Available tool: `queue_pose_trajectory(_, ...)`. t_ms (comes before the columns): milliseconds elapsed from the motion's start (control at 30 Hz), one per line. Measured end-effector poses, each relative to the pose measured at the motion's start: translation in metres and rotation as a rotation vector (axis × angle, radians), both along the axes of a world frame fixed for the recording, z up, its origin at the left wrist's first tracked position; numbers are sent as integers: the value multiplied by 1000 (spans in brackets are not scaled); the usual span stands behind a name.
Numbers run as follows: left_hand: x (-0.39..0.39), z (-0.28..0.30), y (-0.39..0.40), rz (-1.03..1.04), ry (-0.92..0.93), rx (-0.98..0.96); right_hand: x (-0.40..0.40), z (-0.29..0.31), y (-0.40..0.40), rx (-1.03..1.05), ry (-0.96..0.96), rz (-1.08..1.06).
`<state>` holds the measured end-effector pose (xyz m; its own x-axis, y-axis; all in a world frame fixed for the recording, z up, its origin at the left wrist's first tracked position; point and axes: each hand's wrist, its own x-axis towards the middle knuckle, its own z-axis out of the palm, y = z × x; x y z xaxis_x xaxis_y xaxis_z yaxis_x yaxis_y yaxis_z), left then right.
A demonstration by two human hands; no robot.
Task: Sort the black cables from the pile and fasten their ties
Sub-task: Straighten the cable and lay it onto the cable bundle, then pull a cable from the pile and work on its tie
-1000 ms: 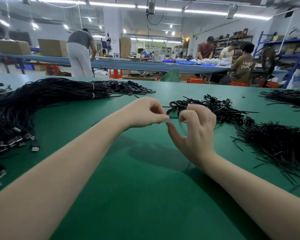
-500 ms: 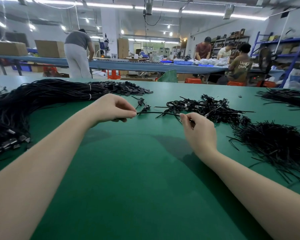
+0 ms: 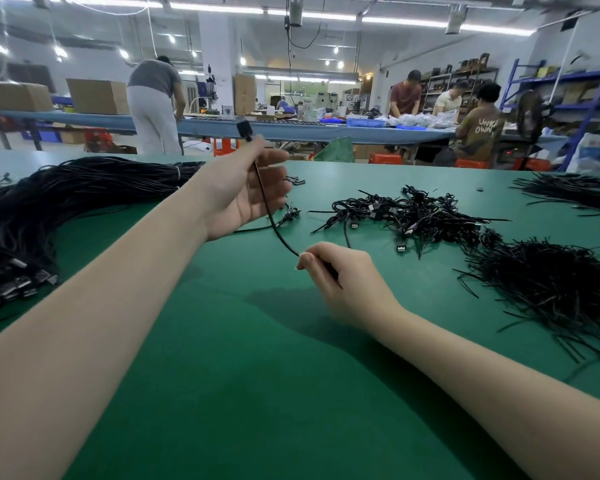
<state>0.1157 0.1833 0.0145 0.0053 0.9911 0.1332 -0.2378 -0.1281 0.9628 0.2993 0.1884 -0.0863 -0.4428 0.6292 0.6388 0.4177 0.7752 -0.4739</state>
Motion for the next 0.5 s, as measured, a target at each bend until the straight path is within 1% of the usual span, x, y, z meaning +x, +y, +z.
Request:
queue_pose_trajectory(67,2,8,-4,23,-120,31,1,-3,0,-76,-48,104)
queue_pose_trajectory(100,0,13,-8,-22,-215,47,2,-5,1,-131,-75,145)
queue_pose_trajectory(133,-2,18,-14,-125,-286,60,3,-7,3,-196,-95,164)
queue_pose_trajectory(167,-7,22,-19,-262,-289,56,4,-8,6,-258,-92,154)
queue_pose_trajectory(200,-10,24,-25,-399,-206,27,6,-8,10,-298,-66,114)
queue_pose_trajectory(233,-11,24,-29,-503,-41,-30,7,-7,13,-307,-29,45)
queue_pose_trajectory(267,-9,20,-31,-555,200,-118,9,-3,17,-289,13,-40)
queue_pose_trajectory(333,1,5,-26,-555,746,-343,14,7,20,-226,111,-174)
queue_pose_trajectory(367,9,-3,-23,-512,925,-431,14,13,20,-194,165,-193)
queue_pose_trajectory(400,17,-10,-19,-437,1001,-452,13,18,18,-162,207,-180)
queue_pose_trajectory(433,23,-16,-15,-325,960,-405,10,23,15,-134,223,-144)
queue_pose_trajectory(467,26,-19,-9,-182,816,-309,5,28,9,-117,221,-86)
queue_pose_trajectory(500,26,-19,-4,-45,613,-200,-1,31,4,-126,215,-6)
